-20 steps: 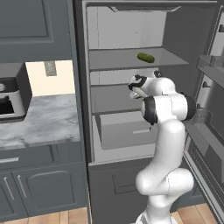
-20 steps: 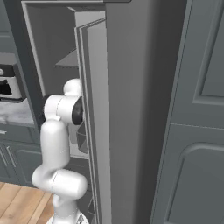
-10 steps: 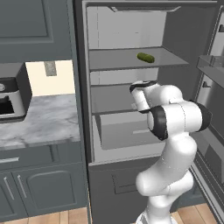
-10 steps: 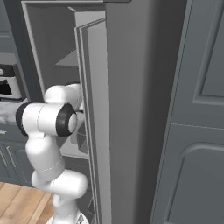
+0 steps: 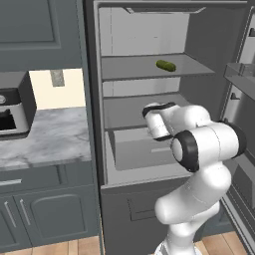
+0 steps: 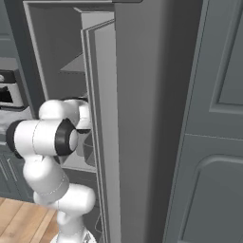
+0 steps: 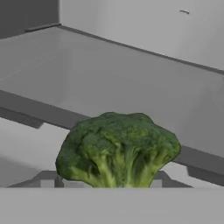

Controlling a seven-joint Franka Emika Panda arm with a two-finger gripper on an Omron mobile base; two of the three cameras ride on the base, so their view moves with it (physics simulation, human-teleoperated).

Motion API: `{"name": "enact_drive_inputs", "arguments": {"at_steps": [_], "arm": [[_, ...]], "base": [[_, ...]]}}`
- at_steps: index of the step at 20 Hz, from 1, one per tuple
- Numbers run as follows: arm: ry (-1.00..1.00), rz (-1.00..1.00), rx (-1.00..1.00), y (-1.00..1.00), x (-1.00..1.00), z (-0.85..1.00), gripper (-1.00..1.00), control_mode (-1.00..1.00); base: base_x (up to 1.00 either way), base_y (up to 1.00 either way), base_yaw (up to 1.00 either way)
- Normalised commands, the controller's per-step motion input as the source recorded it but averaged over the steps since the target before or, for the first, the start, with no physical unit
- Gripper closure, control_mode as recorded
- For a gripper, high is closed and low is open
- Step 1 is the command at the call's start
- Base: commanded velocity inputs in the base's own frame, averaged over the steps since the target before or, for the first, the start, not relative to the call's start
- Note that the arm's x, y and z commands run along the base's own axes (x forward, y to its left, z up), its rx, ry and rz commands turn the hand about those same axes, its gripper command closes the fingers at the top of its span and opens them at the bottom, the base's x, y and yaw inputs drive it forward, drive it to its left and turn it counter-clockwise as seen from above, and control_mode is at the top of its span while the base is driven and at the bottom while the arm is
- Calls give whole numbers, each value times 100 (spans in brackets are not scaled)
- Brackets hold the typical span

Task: Place the cold items (cucumber and broccoli) from the fridge in one tupperware on the dining counter. Place the warm items (kebab skewer and hot dog) in the stove area in another tupperware.

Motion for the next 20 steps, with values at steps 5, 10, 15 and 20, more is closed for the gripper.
{"name": "enact_drive_inputs", "arguments": {"at_steps": [5, 10, 15, 20], "arm": [[40, 0, 1, 24, 0, 100, 100, -100], [39, 0, 9, 25, 0, 100, 100, -100], [42, 0, 14, 27, 0, 100, 100, -100], [40, 0, 17, 19, -4, 100, 100, -100]], "base": [[0, 0, 0], [0, 0, 0], [0, 0, 0], [0, 0, 0]]}}
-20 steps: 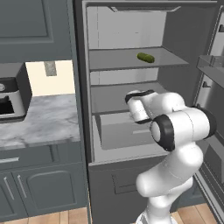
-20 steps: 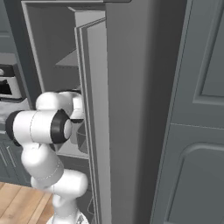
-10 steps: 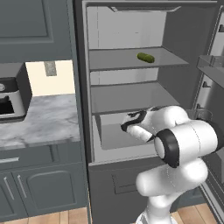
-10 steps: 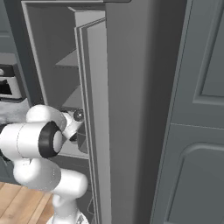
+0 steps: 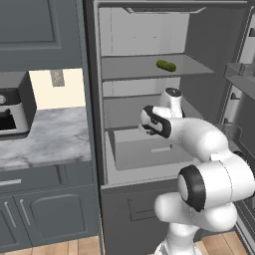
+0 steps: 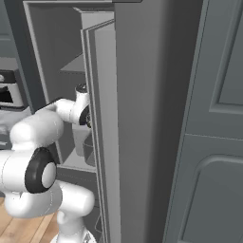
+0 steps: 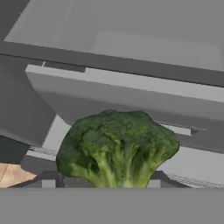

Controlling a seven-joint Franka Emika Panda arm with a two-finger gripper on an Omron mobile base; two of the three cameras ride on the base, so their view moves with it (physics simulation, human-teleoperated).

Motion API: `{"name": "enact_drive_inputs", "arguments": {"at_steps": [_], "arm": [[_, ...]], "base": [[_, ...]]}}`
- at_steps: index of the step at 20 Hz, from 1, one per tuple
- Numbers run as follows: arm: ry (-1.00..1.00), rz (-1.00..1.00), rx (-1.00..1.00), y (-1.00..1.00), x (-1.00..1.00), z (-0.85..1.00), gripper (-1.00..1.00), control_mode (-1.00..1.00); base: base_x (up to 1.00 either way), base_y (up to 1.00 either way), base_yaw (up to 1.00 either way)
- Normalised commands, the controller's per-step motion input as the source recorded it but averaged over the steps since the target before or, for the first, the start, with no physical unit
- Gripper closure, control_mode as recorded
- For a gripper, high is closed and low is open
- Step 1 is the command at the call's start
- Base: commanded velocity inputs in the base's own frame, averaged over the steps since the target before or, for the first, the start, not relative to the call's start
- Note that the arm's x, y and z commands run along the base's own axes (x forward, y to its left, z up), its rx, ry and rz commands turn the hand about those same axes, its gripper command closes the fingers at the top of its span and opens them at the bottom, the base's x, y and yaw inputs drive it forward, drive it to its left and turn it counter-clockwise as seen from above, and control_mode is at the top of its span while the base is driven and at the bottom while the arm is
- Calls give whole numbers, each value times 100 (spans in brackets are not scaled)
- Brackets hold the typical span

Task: Place the cold items (cucumber and broccoli) from the fridge in one tupperware on the dining counter. Place the warm items (kebab skewer and hot dog) in the stove area in another tupperware.

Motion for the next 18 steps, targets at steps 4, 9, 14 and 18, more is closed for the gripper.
{"name": "enact_drive_inputs", "arguments": {"at_steps": [4, 9, 14, 18], "arm": [[3, -5, 24, 2, -63, 64, 100, -100], [-71, -5, 11, 0, -76, 35, 100, -100], [-38, -2, 0, 6, -50, 59, 100, -100], [-2, 0, 0, 21, -45, 31, 100, -100]], "base": [[0, 0, 0], [0, 0, 0], [0, 0, 0], [0, 0, 0]]}}
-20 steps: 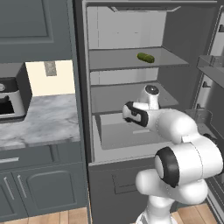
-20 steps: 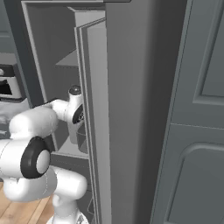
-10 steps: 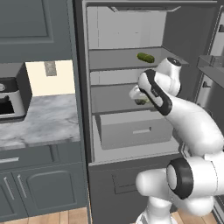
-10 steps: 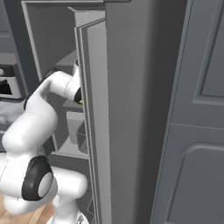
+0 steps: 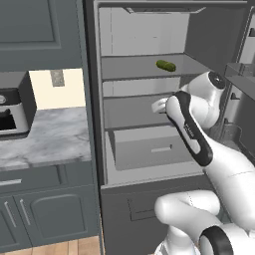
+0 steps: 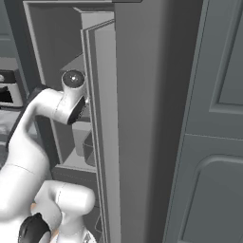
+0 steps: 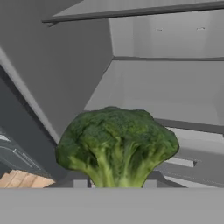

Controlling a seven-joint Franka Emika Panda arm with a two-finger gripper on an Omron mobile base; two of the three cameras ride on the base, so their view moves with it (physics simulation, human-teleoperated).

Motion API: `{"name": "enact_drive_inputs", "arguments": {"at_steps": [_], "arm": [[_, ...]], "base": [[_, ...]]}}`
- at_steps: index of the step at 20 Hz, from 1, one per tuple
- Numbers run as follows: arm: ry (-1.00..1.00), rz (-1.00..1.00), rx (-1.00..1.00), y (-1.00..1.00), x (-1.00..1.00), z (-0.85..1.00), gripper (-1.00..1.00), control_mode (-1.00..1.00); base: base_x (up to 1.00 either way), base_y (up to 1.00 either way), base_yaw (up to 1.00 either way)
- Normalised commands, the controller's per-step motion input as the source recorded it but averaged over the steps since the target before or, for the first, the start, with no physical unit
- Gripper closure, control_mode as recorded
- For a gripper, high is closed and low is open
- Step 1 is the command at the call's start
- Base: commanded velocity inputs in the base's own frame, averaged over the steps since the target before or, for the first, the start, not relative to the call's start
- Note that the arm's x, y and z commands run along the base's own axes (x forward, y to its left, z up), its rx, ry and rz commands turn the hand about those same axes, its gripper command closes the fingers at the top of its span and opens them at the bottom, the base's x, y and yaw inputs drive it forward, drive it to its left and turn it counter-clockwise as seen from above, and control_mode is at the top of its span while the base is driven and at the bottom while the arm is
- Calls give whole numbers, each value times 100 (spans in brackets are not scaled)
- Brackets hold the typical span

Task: Place the cold items (cucumber and broccoli) from the fridge in one tupperware on the dining counter. Place the warm items (kebab skewer and hot dog) in the stove area in another tupperware.

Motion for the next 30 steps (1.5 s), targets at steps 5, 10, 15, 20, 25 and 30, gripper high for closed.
{"name": "enact_drive_inputs", "arguments": {"at_steps": [5, 10, 15, 20, 25, 30], "arm": [[3, 0, 0, 14, -40, 42, 100, -100], [9, 0, 0, 10, -44, 29, 100, -100], [0, 0, 0, 9, -54, 3, 100, -100], [9, 19, -11, 20, -7, -10, 100, -100], [-11, 19, -14, 13, -52, 0, 100, -100], [0, 2, -2, 2, -12, 0, 100, 100]], "base": [[0, 0, 0], [0, 0, 0], [0, 0, 0], [0, 0, 0], [0, 0, 0], [-47, 24, 28]]}}
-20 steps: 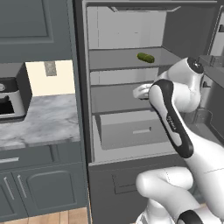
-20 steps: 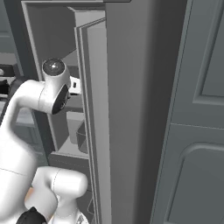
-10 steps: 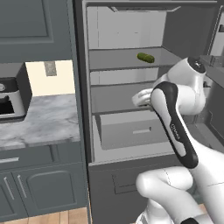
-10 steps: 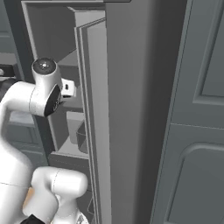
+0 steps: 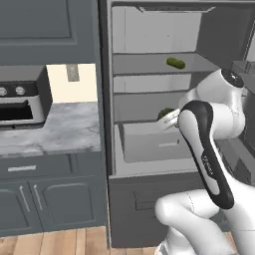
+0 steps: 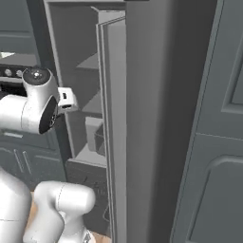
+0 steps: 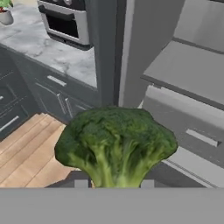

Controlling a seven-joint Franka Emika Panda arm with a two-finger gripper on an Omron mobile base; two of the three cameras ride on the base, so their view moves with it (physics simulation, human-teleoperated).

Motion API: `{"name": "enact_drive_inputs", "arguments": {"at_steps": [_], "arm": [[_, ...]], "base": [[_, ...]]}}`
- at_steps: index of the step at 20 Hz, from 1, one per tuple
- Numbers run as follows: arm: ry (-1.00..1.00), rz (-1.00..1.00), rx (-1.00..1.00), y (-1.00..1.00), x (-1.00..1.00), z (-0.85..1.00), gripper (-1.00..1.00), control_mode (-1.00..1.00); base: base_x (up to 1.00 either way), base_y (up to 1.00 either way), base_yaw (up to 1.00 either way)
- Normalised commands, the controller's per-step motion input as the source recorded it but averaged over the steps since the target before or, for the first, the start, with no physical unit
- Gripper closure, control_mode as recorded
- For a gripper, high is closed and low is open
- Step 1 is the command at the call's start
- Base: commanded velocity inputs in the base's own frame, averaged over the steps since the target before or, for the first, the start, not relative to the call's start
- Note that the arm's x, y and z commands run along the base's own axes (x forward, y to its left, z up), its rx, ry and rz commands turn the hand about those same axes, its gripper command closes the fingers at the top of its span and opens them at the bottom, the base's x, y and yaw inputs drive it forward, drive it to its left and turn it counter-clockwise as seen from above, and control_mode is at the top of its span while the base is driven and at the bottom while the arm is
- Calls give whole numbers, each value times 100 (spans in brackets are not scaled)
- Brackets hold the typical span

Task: Place the cold items (cucumber and broccoli) from the fridge in one tupperware on the dining counter. Place the warm items (kebab skewer and hot dog) in the stove area in another tupperware.

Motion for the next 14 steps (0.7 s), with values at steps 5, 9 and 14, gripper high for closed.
{"name": "enact_drive_inputs", "arguments": {"at_steps": [5, 9, 14], "arm": [[0, 0, 0, 0, 0, 0, 100, 100], [0, 0, 0, 0, 0, 0, 100, 100], [0, 0, 0, 0, 0, 0, 100, 100]], "base": [[-34, 65, 87], [-13, 62, 100], [-1, 54, 100]]}}
